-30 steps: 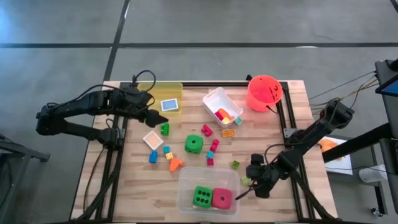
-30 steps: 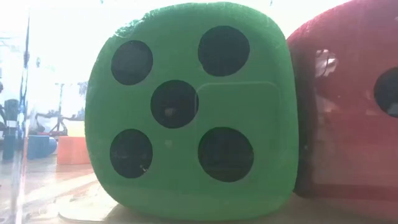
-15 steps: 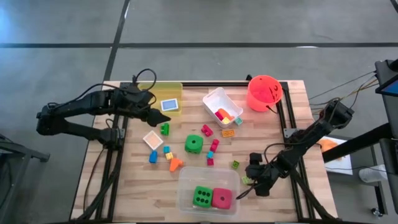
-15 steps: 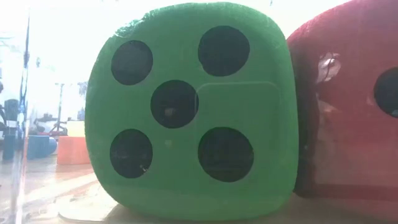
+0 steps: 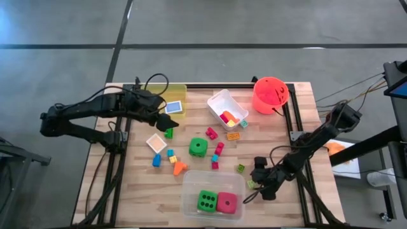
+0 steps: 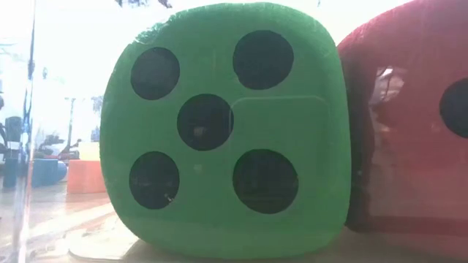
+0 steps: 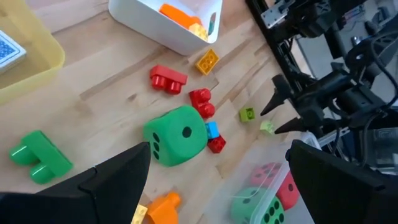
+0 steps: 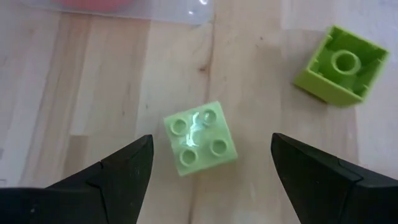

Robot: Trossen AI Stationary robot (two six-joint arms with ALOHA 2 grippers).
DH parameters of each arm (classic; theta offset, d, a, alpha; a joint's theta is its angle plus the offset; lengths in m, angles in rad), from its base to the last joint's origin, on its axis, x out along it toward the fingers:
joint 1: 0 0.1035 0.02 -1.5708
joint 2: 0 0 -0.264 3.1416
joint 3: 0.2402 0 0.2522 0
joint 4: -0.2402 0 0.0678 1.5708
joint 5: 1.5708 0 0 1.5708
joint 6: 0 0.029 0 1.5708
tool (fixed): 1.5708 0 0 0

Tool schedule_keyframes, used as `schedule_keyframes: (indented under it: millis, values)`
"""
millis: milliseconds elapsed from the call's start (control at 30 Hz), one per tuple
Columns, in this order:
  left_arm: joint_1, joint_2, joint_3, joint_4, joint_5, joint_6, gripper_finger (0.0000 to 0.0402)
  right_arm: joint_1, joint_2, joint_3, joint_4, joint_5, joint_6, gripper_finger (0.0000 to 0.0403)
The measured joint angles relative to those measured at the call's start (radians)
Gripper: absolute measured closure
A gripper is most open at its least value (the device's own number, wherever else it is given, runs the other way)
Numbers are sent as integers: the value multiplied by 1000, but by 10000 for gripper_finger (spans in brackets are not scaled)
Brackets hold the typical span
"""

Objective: Pick & Place Toys
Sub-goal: Put the light green game piece into the white bin

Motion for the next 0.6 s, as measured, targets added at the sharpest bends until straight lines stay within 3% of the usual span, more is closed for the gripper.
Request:
schedule_keyframes:
  millis: [300,600]
  values:
    - [-8,-13,1,84,46,81,32,-3,99,16,76,2,-9,101]
    - [-47,-14,1,217,68,222,33,-3,73,15,60,-32,10,258]
